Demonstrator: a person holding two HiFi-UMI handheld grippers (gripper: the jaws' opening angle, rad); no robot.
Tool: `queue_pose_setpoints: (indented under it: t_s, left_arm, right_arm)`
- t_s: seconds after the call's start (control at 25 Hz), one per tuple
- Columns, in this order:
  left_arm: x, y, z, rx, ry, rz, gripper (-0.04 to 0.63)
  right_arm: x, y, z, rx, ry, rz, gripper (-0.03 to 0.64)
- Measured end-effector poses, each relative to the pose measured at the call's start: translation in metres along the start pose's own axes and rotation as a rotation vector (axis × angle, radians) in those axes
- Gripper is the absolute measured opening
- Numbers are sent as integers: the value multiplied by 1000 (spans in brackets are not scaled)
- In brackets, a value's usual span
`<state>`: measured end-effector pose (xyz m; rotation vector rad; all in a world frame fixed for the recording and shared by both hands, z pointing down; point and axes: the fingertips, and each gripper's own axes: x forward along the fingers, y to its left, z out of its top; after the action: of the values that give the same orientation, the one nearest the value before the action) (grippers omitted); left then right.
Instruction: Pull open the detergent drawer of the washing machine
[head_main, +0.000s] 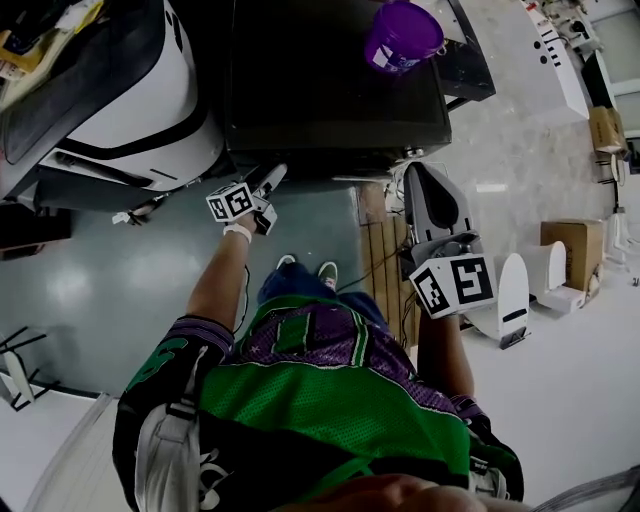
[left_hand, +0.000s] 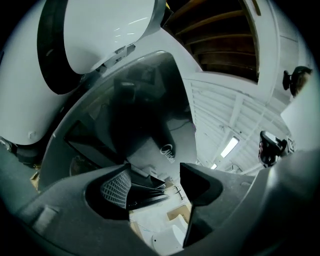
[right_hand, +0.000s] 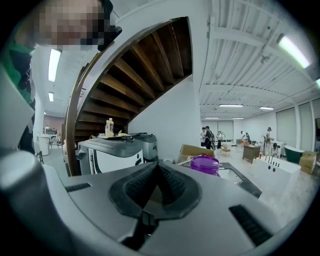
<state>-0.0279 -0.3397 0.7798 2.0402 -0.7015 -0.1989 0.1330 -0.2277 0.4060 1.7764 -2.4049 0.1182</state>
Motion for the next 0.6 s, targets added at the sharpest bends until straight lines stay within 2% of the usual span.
queue_pose_setpoints:
  t_s: [0.2, 0.4, 0.6]
  left_arm:
    - [5, -2, 9, -20, -1, -48, 299]
    - [4, -7, 13, -86, -26, -90, 308]
    - [1, -11, 9, -106, -32, -91, 308]
  right_arm:
    - [-1, 9, -8, 10, 23, -11, 2]
    - [-2, 13, -10, 1, 30, -5, 2]
    - [-6, 16, -10, -13, 34, 12, 2]
